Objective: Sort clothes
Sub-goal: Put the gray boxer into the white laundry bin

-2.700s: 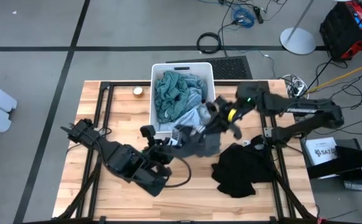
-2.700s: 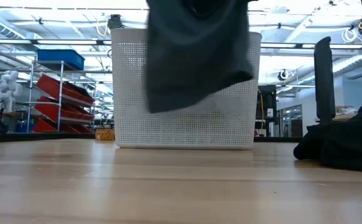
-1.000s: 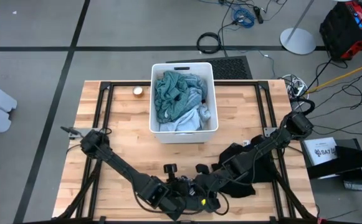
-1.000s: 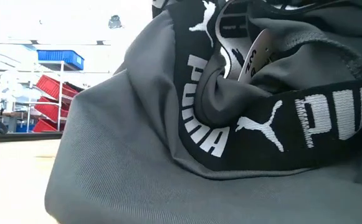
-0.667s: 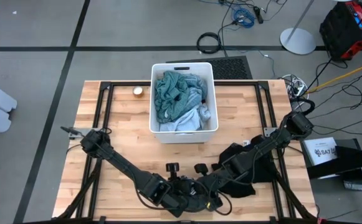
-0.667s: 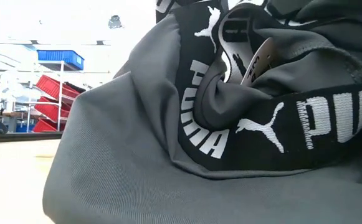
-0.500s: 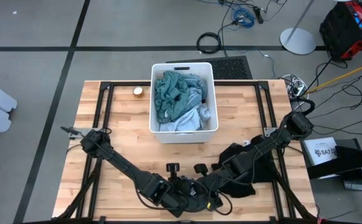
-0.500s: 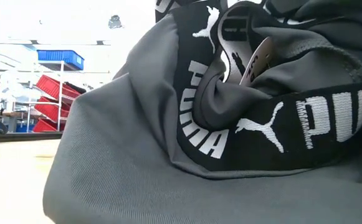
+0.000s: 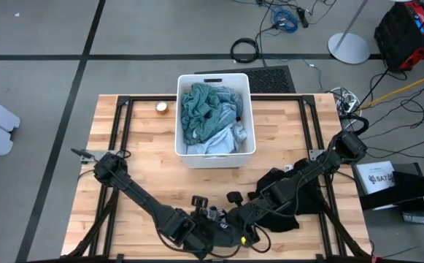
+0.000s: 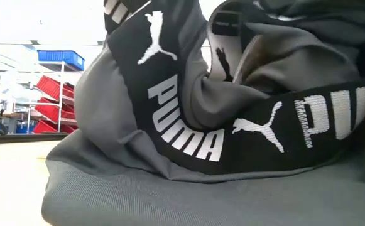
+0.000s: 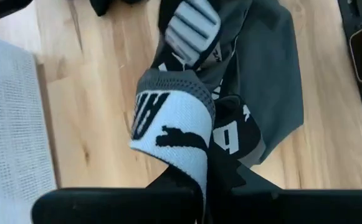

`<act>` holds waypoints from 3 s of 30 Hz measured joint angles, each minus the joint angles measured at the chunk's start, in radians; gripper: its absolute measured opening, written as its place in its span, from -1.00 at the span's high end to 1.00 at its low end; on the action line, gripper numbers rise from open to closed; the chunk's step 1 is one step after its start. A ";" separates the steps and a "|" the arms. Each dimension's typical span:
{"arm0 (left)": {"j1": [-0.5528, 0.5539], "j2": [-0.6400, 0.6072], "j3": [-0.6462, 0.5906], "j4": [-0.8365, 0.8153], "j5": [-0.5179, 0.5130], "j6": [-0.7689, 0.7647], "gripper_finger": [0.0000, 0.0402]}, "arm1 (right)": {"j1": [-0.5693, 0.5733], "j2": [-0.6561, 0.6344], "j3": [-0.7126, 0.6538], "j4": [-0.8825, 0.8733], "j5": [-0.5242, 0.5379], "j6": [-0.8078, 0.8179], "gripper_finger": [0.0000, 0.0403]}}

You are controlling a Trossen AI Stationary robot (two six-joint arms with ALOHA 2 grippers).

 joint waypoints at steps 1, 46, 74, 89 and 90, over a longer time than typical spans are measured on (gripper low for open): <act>-0.004 0.000 0.000 -0.001 -0.011 0.001 0.94 | 0.000 0.000 0.000 0.011 0.013 -0.002 1.00; -0.020 0.000 0.000 0.159 -0.065 0.063 0.94 | 0.083 -0.002 0.470 -1.065 0.027 0.163 -0.02; 0.228 0.127 0.000 0.370 0.118 0.707 -0.07 | 0.327 -0.001 0.470 -1.081 0.142 0.539 -0.02; 0.316 0.195 0.000 0.442 0.181 0.840 -0.07 | 0.349 0.000 0.470 -1.078 0.162 0.578 -0.02; 0.322 0.200 0.000 0.450 0.182 0.850 -0.07 | 0.349 0.000 0.470 -1.077 0.162 0.581 -0.02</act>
